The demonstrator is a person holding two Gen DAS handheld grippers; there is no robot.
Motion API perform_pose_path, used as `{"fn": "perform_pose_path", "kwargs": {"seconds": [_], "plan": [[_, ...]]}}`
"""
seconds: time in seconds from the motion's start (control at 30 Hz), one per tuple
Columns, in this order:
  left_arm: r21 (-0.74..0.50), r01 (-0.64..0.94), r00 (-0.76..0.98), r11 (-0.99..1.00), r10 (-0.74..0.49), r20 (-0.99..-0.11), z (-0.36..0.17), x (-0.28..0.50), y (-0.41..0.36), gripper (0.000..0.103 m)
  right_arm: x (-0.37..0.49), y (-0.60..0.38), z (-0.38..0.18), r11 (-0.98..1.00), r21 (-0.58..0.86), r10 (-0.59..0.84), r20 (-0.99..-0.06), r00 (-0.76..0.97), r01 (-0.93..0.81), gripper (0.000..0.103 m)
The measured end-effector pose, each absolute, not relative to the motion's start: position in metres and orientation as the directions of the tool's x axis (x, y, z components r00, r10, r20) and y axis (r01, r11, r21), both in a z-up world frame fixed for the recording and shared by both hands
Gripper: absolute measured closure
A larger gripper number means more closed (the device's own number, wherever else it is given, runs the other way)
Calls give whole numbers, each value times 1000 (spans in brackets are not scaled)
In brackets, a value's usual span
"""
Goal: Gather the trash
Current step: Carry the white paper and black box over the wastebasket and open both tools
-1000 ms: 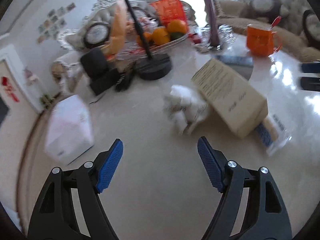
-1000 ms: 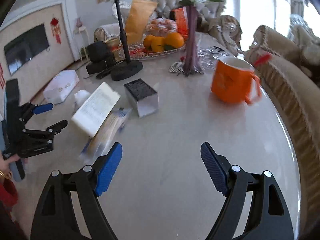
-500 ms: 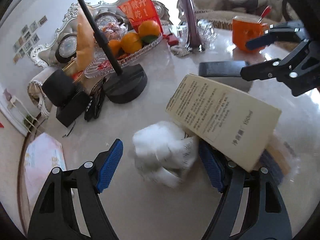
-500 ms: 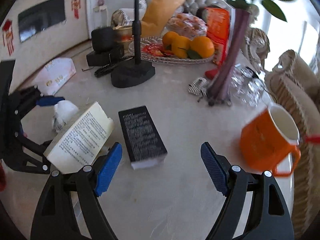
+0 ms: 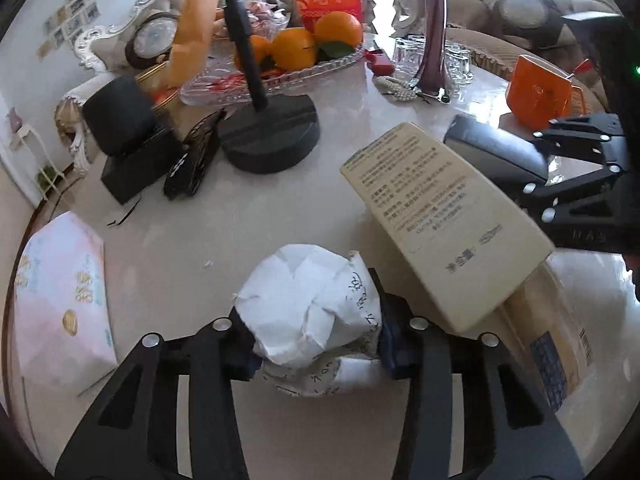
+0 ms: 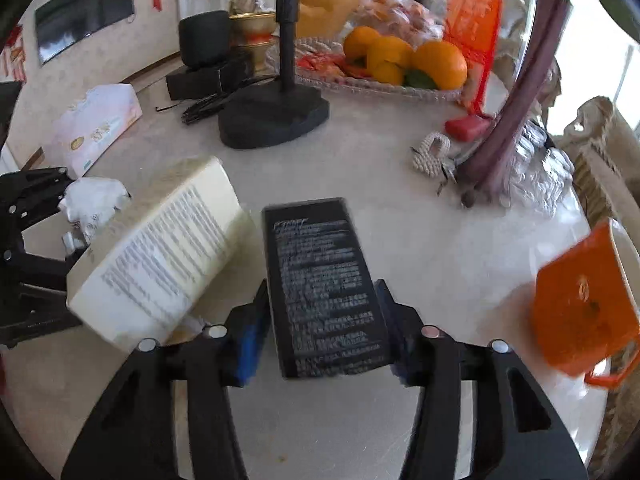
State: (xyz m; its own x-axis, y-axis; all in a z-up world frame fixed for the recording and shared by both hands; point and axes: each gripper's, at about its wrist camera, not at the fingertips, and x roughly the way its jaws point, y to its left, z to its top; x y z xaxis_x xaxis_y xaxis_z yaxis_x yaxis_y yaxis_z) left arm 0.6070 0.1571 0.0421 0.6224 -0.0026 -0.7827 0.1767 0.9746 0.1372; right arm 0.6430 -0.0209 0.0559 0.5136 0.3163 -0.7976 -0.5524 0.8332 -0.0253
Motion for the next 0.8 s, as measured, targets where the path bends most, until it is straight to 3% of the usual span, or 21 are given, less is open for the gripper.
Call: {"fn": "perform_pose_path", "kwargs": {"seconds": [0.23, 0.4, 0.6, 0.8], "plan": [[34, 72, 611, 997, -17, -791, 44, 563, 195, 61, 607, -67, 62, 881, 68, 328, -800, 502, -468, 64], [-40, 62, 638, 997, -71, -767, 58, 478, 202, 61, 547, -107, 81, 881, 136, 383, -768, 514, -452, 64], [-77, 75, 669, 994, -107, -736, 79, 356, 180, 61, 421, -143, 106, 846, 198, 474, -704, 529, -495, 64], [-186, 125, 699, 975, -220, -681, 85, 207, 129, 61, 264, -169, 116, 792, 284, 585, -605, 540, -540, 64]]}}
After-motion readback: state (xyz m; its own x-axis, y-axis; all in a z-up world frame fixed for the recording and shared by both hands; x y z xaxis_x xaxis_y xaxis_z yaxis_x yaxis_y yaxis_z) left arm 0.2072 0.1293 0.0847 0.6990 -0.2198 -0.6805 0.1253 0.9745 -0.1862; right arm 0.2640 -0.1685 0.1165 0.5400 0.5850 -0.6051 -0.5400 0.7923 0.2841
